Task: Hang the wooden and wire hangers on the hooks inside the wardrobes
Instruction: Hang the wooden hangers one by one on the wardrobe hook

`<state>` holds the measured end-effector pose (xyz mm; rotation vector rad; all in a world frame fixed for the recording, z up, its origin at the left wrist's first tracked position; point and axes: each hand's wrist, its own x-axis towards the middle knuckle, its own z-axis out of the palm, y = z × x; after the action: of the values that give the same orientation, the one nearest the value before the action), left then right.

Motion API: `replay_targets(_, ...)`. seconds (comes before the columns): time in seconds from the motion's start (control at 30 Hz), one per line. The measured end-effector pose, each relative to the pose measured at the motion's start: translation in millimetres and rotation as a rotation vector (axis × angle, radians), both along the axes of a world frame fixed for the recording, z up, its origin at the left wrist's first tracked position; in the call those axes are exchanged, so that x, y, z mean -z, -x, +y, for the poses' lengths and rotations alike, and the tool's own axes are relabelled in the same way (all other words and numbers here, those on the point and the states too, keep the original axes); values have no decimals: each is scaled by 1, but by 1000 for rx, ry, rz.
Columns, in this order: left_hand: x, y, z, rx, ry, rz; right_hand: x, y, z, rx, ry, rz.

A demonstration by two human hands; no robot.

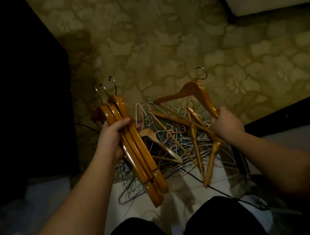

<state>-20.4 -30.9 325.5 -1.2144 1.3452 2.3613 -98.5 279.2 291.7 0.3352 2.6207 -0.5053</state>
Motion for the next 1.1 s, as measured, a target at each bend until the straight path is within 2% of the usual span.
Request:
replay_targets(0.23,-151,-61,-20,-35,-23,-1,-169,-47,-27,-55,86,-26)
replay_targets(0.47,-247,-139,-27,-101,-55,36,-284,-108,-49,-172,138,-69)
replay_targets(0.73,-283,-232,-17,-221,-23,55,-315,-172,-52,-317,172,-89)
replay_targets(0.9,-295,-303,8,-382,4,93,-319,-195,-43,-483,120,-96)
replay_targets(1.1,-306,-388,52,-566,30,55,-321,-227,-33,-695,84,-81)
